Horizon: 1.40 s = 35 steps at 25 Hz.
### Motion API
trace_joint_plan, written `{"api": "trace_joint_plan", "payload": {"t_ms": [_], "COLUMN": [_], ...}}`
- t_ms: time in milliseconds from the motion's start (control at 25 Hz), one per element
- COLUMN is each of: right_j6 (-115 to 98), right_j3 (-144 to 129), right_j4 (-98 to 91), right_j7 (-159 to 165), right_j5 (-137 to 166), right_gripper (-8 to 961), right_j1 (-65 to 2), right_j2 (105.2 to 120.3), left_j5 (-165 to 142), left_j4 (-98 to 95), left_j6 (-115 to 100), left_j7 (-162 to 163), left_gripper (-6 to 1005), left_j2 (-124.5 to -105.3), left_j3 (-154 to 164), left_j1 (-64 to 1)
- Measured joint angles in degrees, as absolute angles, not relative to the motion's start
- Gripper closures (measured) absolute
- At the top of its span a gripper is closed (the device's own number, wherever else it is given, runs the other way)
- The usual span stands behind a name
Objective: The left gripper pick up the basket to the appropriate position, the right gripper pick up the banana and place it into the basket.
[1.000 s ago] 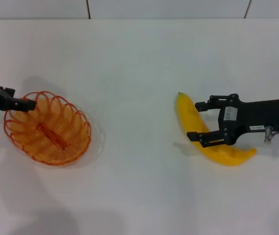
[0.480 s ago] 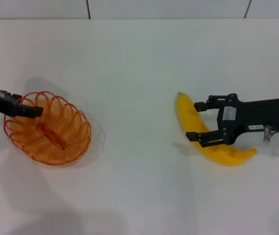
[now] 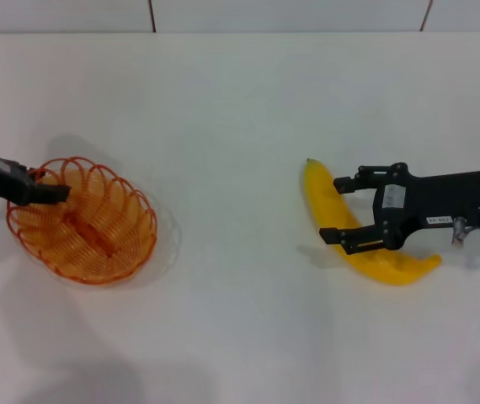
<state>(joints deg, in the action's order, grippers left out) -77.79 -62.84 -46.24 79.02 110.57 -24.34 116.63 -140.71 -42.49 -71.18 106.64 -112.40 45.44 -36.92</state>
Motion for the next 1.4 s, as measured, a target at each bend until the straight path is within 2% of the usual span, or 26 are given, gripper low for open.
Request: {"api": "trace_joint_plan", "payload": {"t_ms": [200, 480, 640, 960, 1400], "right_j6": [-77.72, -77.57, -77.52, -77.43, -77.43], "right_j3": [-62.84, -62.84, -62.84, -62.84, -62.84], "right_j4": [-46.22, -45.69, -45.54, -45.52, -45.53], "right_j7": [79.02, 79.02, 79.02, 79.01, 79.01], "right_j5": [110.57, 110.57, 110.57, 110.57, 110.51], "right_gripper": [94, 94, 94, 94, 94], "right_j1": [-24.35, -24.38, -24.43, -24.47, -24.92], "right_j2": [116.63, 116.63, 116.63, 116.63, 116.63], "left_j5": [-140.71, -140.71, -140.69, -139.89, -129.53], "left_j4": [-42.66, -43.35, -47.11, -51.52, -49.98], "left_j6": [-70.69, -70.97, -72.76, -73.91, -72.36], "left_j7": [105.40, 105.74, 106.16, 105.74, 102.01], "left_gripper": [410, 702, 864, 876, 874], "left_j2": [-112.72, -112.85, -113.84, -116.16, -116.33], "left_j3": [45.44, 45.44, 45.43, 45.44, 47.80], "left_j1": [-36.76, -37.06, -36.48, -36.13, -36.60]}}
